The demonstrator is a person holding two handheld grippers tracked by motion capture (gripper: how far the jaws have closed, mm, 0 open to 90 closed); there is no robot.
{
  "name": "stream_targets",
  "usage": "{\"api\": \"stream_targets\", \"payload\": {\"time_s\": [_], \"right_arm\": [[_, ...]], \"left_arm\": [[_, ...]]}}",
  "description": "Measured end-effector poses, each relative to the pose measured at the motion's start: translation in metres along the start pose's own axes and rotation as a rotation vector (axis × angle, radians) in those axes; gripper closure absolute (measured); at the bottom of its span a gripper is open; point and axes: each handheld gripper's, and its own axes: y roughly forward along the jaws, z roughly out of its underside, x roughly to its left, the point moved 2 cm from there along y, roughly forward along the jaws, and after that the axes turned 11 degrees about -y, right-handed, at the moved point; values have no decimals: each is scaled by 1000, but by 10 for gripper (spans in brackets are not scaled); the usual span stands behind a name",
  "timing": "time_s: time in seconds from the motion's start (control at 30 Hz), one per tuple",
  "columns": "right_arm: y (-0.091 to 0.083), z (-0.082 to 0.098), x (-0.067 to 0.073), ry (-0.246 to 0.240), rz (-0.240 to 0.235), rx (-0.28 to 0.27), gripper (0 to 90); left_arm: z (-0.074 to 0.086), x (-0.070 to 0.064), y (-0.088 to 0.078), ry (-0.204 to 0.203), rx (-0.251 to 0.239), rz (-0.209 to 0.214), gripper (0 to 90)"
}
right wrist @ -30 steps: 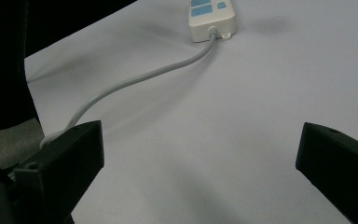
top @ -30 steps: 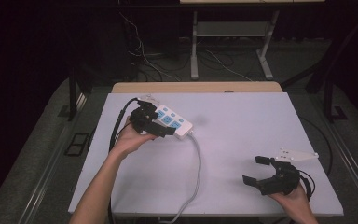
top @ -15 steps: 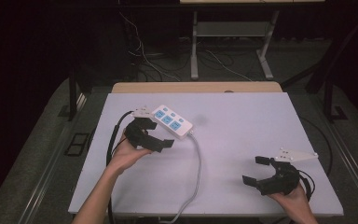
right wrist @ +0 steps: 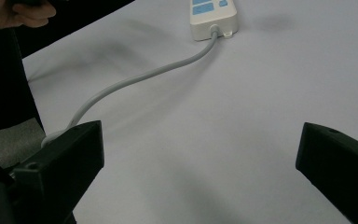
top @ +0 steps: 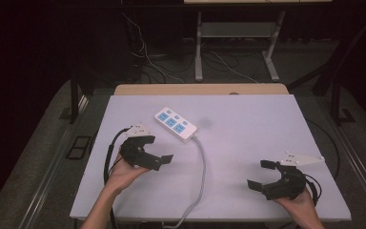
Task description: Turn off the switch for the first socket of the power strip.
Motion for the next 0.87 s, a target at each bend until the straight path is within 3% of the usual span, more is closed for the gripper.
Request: {"api": "stream_targets", "payload": {"time_s": [0.57,0.87], "right_arm": [[2,0,1,5,-6,8,6],[2,0,1,7,-8,8,6]], "left_arm": [[48,0,-10,-46,-86,18,0],[61,-1,-10,-44,-87,29,0]]}}
